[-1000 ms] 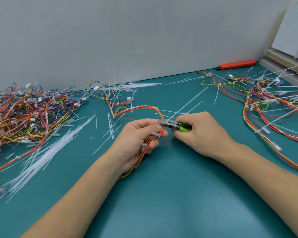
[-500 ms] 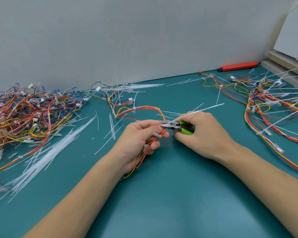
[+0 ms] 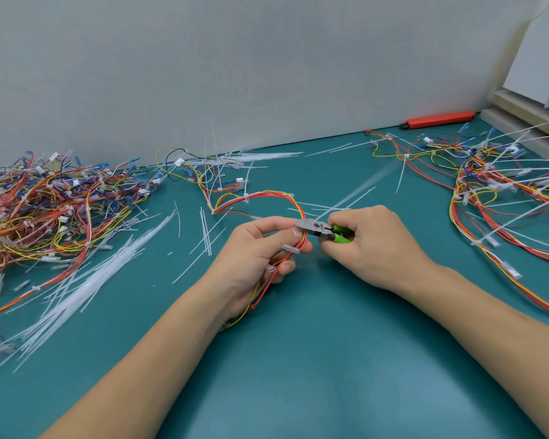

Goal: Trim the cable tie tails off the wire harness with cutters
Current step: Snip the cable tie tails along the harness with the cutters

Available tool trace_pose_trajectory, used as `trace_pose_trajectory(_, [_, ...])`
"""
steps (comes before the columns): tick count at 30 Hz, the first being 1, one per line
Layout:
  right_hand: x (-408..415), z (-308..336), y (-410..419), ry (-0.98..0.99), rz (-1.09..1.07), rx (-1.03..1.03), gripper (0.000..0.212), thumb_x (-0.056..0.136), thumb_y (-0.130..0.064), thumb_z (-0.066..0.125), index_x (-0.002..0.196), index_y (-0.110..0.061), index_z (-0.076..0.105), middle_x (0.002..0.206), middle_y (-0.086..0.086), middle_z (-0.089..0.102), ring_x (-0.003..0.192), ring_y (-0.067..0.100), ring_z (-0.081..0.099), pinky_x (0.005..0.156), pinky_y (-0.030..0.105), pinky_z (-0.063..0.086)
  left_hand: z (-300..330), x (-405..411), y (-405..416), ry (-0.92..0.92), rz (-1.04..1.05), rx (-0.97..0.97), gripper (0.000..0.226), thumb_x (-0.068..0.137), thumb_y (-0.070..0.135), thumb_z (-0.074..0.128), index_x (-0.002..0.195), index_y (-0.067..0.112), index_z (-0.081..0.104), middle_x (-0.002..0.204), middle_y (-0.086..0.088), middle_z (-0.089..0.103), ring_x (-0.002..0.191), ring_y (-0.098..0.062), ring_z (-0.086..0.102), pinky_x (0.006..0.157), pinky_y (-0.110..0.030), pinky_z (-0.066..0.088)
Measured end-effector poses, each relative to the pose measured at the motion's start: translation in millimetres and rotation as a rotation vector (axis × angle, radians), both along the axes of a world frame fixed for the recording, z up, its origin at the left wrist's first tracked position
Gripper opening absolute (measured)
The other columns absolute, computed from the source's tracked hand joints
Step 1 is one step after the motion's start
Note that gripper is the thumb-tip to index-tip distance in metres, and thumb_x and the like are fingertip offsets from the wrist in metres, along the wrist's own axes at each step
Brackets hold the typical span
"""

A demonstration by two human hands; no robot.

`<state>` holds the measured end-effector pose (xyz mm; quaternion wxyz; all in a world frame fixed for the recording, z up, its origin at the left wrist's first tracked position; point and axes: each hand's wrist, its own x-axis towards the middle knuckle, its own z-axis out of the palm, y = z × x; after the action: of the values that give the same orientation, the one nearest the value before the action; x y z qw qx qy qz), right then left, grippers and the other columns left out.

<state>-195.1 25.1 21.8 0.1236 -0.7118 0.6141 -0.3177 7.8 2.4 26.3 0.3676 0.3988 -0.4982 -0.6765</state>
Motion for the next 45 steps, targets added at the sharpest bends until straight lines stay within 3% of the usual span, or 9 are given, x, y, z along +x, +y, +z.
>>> trace_pose_trajectory(7, [-1.6, -2.0, 0.1, -0.066, 0.030, 0.009, 0.016, 0.079, -0.034, 0.063, 0.073, -0.020, 0.062, 0.062, 0.000, 0.054, 0.063, 0.021, 0.048, 0.061, 0.042, 0.047, 1.7, -0.5, 2.1, 0.004, 0.016, 0.005, 0.009, 0.094, 0.013, 0.066, 0.099, 0.013, 0.074, 0.084, -0.013, 0.072, 0.045, -0.012, 0.044, 0.041, -0.015, 0.026])
trace_pose_trajectory(12, [-0.2, 2.1, 2.1, -0.041, 0.023, -0.044, 0.031, 0.076, -0.051, 0.053, 0.092, -0.034, 0.074, 0.085, -0.013, 0.069, 0.090, 0.012, 0.058, 0.089, 0.042, 0.049, -0.9, -1.1, 0.3, 0.001, 0.028, 0.004, 0.017, 0.094, 0.012, 0.067, 0.109, 0.006, 0.070, 0.084, -0.013, 0.072, 0.045, -0.012, 0.044, 0.039, -0.015, 0.028])
trace_pose_trajectory(15, [-2.3, -0.4, -0.7, -0.025, 0.033, -0.030, 0.025, 0.081, -0.048, 0.061, 0.100, -0.038, 0.074, 0.095, -0.016, 0.069, 0.101, 0.014, 0.056, 0.100, 0.041, 0.046, -2.0, -1.8, -0.2, -0.009, 0.028, -0.001, 0.014, 0.093, 0.011, 0.066, 0.106, 0.008, 0.071, 0.085, -0.014, 0.072, 0.044, -0.012, 0.044, 0.039, -0.015, 0.027])
trace_pose_trajectory(23, [-0.7, -0.5, -0.8, -0.064, -0.014, -0.002, 0.038, 0.069, -0.062, 0.050, 0.084, -0.030, 0.065, 0.078, -0.015, 0.063, 0.086, 0.010, 0.055, 0.079, 0.037, 0.051, -1.2, -2.1, 0.4, -0.014, 0.036, -0.008, 0.017, 0.093, 0.013, 0.067, 0.109, 0.006, 0.069, 0.085, -0.013, 0.072, 0.045, -0.012, 0.044, 0.038, -0.015, 0.027])
trace_pose_trajectory(28, [-1.5, -2.7, 0.5, -0.053, -0.033, 0.016, 0.037, 0.081, -0.047, 0.066, 0.067, -0.017, 0.048, 0.057, 0.000, 0.047, 0.058, 0.020, 0.043, 0.055, 0.038, 0.041, 1.3, -2.3, 1.6, -0.014, 0.010, -0.026, 0.011, 0.093, 0.015, 0.068, 0.090, 0.021, 0.077, 0.085, -0.012, 0.072, 0.046, -0.011, 0.045, 0.041, -0.016, 0.026])
trace_pose_trajectory(35, [-0.6, -3.1, 2.2, -0.012, -0.060, 0.011, 0.037, 0.087, -0.045, 0.067, 0.069, -0.018, 0.048, 0.057, 0.001, 0.049, 0.059, 0.022, 0.046, 0.055, 0.039, 0.042, 1.8, -1.9, 2.0, -0.007, 0.007, -0.022, 0.012, 0.092, 0.017, 0.069, 0.087, 0.024, 0.077, 0.084, -0.012, 0.072, 0.046, -0.012, 0.045, 0.041, -0.016, 0.026])
trace_pose_trajectory(37, [-0.1, -3.0, 2.1, -0.002, -0.058, -0.004, 0.032, 0.082, -0.049, 0.064, 0.072, -0.020, 0.055, 0.061, -0.003, 0.054, 0.064, 0.017, 0.051, 0.063, 0.036, 0.043, 1.0, -1.7, 1.6, -0.008, 0.014, -0.017, 0.010, 0.092, 0.015, 0.068, 0.091, 0.021, 0.077, 0.084, -0.012, 0.072, 0.046, -0.012, 0.045, 0.041, -0.016, 0.027])
trace_pose_trajectory(41, [1.8, -1.1, 0.0, 0.007, -0.061, 0.012, 0.027, 0.077, -0.054, 0.056, 0.092, -0.034, 0.068, 0.091, -0.016, 0.063, 0.103, 0.008, 0.054, 0.105, 0.047, 0.038, 0.1, -2.0, 0.7, 0.003, 0.029, -0.001, 0.012, 0.092, 0.009, 0.066, 0.101, 0.011, 0.074, 0.083, -0.013, 0.071, 0.044, -0.013, 0.044, 0.038, -0.016, 0.029])
trace_pose_trajectory(45, [-0.1, -1.4, 1.2, -0.048, -0.045, -0.014, 0.025, 0.080, -0.045, 0.068, 0.104, -0.040, 0.071, 0.107, -0.019, 0.062, 0.115, 0.013, 0.047, 0.106, 0.040, 0.040, -0.9, -2.6, -0.2, -0.011, 0.043, 0.001, 0.014, 0.092, 0.009, 0.067, 0.104, 0.008, 0.071, 0.083, -0.015, 0.072, 0.044, -0.014, 0.044, 0.038, -0.016, 0.030])
